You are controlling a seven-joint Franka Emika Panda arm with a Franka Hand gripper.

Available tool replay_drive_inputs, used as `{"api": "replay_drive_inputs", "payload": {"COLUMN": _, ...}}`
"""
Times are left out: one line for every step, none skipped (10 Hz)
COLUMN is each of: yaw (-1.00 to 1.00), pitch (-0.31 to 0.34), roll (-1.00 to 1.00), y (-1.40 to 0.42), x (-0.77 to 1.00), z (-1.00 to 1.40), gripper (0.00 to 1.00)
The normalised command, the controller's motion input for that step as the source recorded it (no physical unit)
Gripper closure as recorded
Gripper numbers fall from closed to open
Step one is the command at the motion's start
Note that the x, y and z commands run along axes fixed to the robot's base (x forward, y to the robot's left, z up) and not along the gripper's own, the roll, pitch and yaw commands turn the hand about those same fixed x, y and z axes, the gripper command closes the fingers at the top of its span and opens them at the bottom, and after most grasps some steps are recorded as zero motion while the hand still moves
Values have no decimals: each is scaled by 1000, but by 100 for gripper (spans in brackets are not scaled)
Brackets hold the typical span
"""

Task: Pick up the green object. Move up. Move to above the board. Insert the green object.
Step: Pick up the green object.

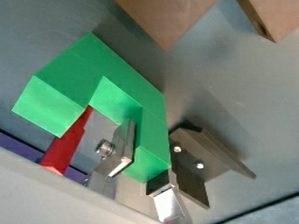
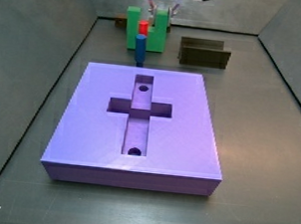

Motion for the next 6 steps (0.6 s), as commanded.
{"api": "replay_drive_inputs", "payload": {"yaw": 0, "pitch": 0, "roll": 0, "y": 0, "x": 0, "z": 0, "gripper": 100}}
{"api": "replay_drive_inputs", "payload": {"yaw": 0, "pitch": 0, "roll": 0, "y": 0, "x": 0, "z": 0, "gripper": 100}}
{"api": "replay_drive_inputs", "payload": {"yaw": 0, "pitch": 0, "roll": 0, "y": 0, "x": 0, "z": 0, "gripper": 100}}
{"api": "replay_drive_inputs", "payload": {"yaw": 0, "pitch": 0, "roll": 0, "y": 0, "x": 0, "z": 0, "gripper": 100}}
{"api": "replay_drive_inputs", "payload": {"yaw": 0, "pitch": 0, "roll": 0, "y": 0, "x": 0, "z": 0, "gripper": 100}}
{"api": "replay_drive_inputs", "payload": {"yaw": 0, "pitch": 0, "roll": 0, "y": 0, "x": 0, "z": 0, "gripper": 100}}
